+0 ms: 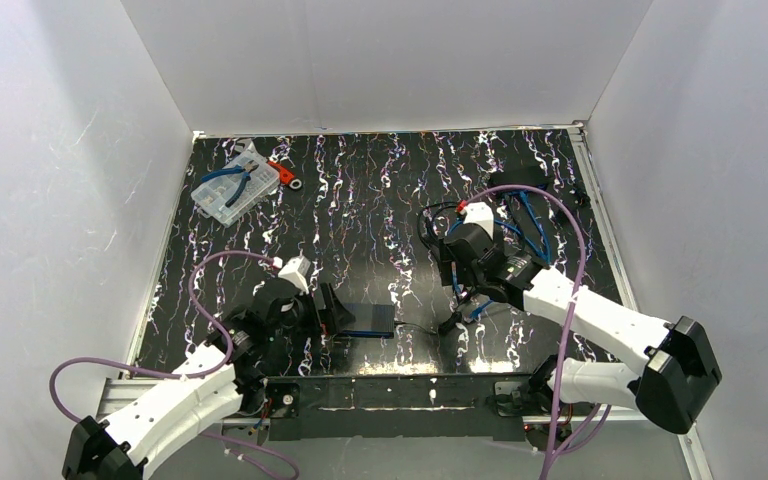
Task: Insert the plug into the switch port
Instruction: Insert the power into the switch port, then pick up the power from the center of the board, then place the power at the center of the board.
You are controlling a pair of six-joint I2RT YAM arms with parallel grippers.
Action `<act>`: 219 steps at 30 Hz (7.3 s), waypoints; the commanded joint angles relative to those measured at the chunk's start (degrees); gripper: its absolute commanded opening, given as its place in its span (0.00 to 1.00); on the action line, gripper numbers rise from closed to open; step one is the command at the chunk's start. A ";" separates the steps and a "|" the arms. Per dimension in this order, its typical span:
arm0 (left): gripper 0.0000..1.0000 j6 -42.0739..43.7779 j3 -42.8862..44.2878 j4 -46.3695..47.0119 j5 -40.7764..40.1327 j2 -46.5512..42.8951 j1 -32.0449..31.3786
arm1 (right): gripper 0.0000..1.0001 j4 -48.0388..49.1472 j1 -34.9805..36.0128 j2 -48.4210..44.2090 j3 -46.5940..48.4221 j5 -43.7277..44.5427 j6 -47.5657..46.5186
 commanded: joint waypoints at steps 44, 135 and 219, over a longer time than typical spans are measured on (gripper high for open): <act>0.98 5.22 21.56 -14.23 -9.92 1.90 -0.19 | 0.86 -2.75 -1.28 -2.74 -1.22 2.07 15.09; 0.98 10.89 18.18 -12.99 -7.97 -4.91 -0.17 | 0.01 -7.35 2.67 6.68 13.86 -0.40 15.34; 1.00 8.67 15.02 -10.12 -5.38 -4.57 -0.25 | 0.67 -20.07 -4.84 29.06 35.36 -13.92 -31.30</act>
